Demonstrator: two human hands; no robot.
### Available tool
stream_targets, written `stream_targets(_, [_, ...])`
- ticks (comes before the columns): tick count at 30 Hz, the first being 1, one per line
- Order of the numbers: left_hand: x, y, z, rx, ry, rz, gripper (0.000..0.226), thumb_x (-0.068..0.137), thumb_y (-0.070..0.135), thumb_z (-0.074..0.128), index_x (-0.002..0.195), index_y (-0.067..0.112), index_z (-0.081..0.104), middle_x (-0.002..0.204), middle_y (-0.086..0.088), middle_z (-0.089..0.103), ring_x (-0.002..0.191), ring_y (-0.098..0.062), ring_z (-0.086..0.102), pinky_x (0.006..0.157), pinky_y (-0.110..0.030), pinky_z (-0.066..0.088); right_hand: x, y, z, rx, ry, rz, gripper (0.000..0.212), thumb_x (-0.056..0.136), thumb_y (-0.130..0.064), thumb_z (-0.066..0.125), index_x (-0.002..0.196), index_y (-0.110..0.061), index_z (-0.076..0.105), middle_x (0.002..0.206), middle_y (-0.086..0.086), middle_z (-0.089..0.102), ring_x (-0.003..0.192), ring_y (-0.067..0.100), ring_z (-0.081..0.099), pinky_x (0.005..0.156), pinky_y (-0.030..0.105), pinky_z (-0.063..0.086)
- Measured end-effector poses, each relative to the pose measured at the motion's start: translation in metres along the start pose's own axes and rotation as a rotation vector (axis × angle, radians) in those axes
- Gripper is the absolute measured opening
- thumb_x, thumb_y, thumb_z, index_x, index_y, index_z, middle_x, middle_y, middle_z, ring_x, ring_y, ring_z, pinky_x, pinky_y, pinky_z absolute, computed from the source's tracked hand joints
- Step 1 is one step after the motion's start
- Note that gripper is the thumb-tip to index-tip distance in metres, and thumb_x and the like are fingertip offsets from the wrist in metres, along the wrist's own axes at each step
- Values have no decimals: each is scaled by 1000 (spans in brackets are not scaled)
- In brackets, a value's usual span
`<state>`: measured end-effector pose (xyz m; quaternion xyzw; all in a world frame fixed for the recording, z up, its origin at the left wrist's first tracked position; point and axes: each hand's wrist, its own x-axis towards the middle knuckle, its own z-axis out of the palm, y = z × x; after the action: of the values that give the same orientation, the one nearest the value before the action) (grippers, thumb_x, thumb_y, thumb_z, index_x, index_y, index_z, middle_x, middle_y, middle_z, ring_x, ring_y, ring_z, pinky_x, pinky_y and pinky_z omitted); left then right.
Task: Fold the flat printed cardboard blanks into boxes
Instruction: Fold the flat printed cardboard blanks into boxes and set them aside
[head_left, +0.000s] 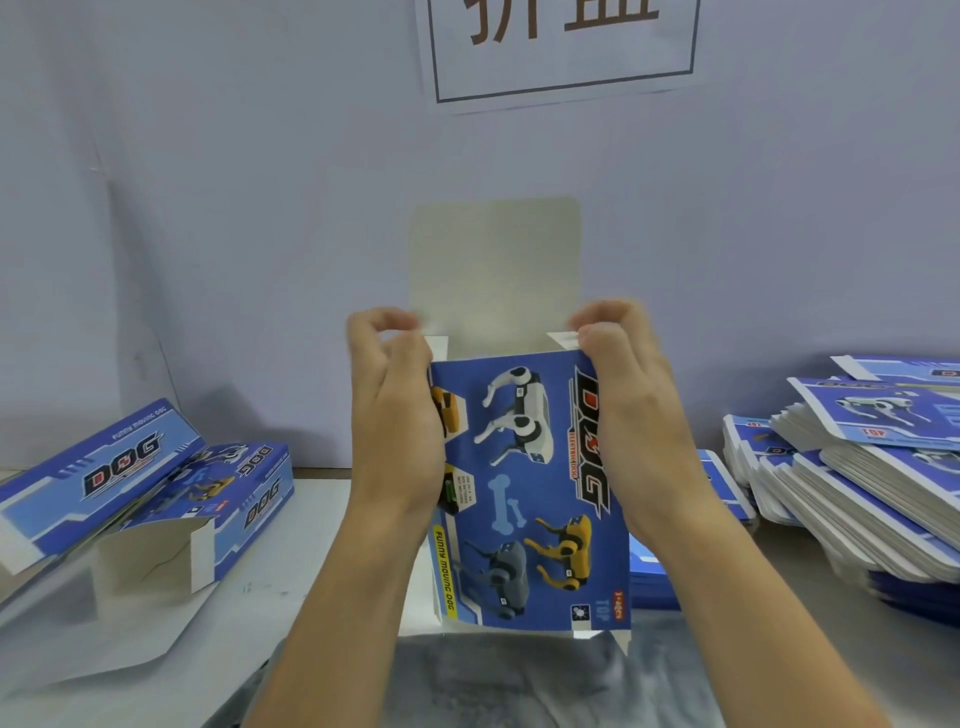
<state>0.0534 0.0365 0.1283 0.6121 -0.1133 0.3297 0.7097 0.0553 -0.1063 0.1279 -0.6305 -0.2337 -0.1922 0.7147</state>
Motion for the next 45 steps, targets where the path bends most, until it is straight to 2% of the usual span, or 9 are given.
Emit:
stream_targets(4, [1,-2,-1,-39,-39,-52,46,78,38,39,123,46,43,59,7,45,52,-7,46,46,-21,40,1,3,-2,13,1,72,48,79,-44,43,126,-48,46,65,-2,56,54,10,58,47,24,49])
stream_targets(7, [1,-1,0,-50,-103,-15,48,83,36,39,129,33,54,73,5,66,59,-10,61,49,-22,46,2,2,-3,31,-54,53,32,79,-43,41,100,-57,62,77,3,65,64,15,64,56,30,53])
stream_targets(12, [-1,1,1,-45,-71,27,27,79,25,39,98,31,58,75,-5,55,47,-6,44,39,-21,33,2,2,-4,44,35,29,19,81,-37,44,96,-36,55,62,1,54,57,21,56,49,33,47])
stream_targets(17, [-3,2,0,-64,-59,30,30,82,26,38,96,41,59,84,-23,56,53,-15,48,42,-25,35,0,1,-2,-9,51,-21,21,82,-38,42,95,-49,54,58,-2,46,55,20,49,47,32,44])
stream_targets(22, [-3,3,2,-73,27,117,26,83,25,39,75,39,59,67,12,55,53,-20,43,42,-23,36,-1,3,-2,63,16,-74,12,86,-33,43,88,-36,54,57,-6,50,51,14,52,45,27,43])
stream_targets(26, [-4,0,2,-151,87,81,33,85,36,37,69,27,64,107,-3,73,104,-32,66,75,-47,51,-2,7,-4,227,41,-79,28,88,-35,38,93,-12,52,83,10,63,69,20,66,59,32,49])
stream_targets(31, [-4,1,2,-124,129,73,33,85,37,38,77,20,64,104,0,75,99,-24,69,66,-30,53,-4,10,-4,187,49,-69,34,89,-41,38,97,-13,56,90,16,62,75,27,66,67,38,49])
stream_targets(36, [-4,3,2,-137,63,-11,40,84,49,37,117,41,57,119,-7,66,108,-35,66,89,-51,53,-4,9,-15,208,-162,-34,51,88,-35,54,137,-45,45,91,6,70,84,25,72,73,36,58])
stream_targets(45, [7,9,-14,-18,-302,-14,35,90,42,50,120,38,66,120,5,72,110,-19,69,96,-42,54,9,-17,-46,175,202,-93,50,87,-55,56,132,-32,57,115,-2,72,107,20,70,94,44,56])
